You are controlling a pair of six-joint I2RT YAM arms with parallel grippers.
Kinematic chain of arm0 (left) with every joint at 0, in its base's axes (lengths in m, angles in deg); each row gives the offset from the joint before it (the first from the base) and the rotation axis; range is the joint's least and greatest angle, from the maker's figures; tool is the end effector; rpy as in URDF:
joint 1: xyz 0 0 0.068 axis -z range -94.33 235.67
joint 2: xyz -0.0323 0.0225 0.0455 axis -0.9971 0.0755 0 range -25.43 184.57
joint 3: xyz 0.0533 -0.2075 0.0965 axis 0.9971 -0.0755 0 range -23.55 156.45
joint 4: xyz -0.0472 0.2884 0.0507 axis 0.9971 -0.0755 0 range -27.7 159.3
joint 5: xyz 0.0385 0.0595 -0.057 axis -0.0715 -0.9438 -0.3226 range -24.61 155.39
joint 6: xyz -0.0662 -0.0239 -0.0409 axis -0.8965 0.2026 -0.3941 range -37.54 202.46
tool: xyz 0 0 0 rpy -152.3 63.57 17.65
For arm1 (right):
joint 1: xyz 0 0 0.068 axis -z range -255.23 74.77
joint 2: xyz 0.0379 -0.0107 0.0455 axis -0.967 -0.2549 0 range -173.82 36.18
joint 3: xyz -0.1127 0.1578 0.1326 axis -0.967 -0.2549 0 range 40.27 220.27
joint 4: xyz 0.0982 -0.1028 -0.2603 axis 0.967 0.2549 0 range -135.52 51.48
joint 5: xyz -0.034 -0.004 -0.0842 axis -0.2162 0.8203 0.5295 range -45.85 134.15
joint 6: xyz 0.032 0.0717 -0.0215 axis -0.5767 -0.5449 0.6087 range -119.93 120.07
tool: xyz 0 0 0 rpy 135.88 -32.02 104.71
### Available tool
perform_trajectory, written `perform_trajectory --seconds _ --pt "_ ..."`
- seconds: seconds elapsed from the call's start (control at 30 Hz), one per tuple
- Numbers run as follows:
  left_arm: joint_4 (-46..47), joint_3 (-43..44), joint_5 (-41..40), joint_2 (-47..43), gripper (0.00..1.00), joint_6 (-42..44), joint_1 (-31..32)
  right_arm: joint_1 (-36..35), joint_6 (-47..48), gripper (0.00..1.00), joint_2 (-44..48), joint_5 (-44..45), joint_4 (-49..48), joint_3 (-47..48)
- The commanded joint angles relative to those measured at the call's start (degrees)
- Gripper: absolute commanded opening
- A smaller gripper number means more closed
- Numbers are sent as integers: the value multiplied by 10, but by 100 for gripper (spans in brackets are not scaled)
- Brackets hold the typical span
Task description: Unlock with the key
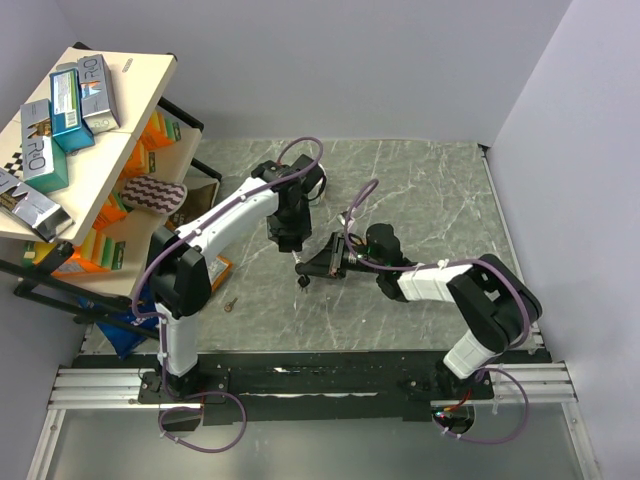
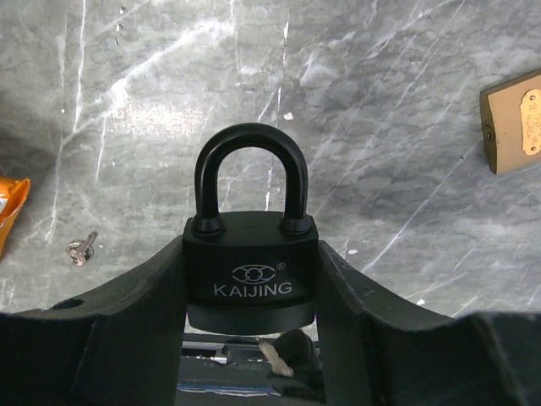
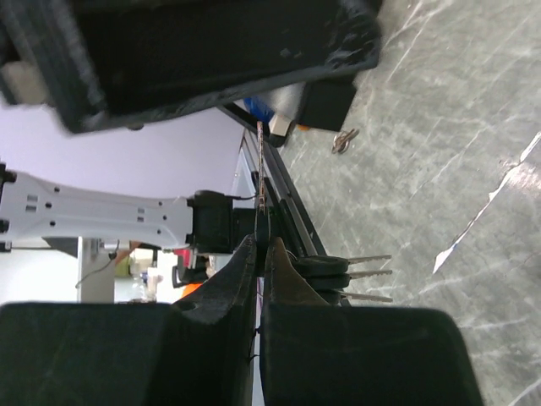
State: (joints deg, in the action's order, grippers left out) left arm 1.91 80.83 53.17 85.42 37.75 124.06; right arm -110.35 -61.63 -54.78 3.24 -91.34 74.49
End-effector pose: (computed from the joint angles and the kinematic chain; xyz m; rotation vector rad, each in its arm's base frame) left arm 0.3439 -0.2534 0.2138 -0.1961 2.7839 -0.0387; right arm 0.2627 0.2413 0.1109 -0.1414 2.1151 1.7524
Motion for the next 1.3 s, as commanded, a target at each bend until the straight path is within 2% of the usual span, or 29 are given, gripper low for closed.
perform_trajectory --seconds 0.0,0.6,0.77,1.27 --pt "8 11 -6 -47 1 4 0 -4 -19 0 -24 14 -52 28" --pt "8 11 -5 -51 1 4 0 -7 -11 0 -57 0 -8 69" --pt "8 13 -7 -52 1 3 0 -6 -32 0 -70 -3 -30 66" --pt "11 7 3 -56 1 1 -6 14 -29 0 -38 56 -8 38"
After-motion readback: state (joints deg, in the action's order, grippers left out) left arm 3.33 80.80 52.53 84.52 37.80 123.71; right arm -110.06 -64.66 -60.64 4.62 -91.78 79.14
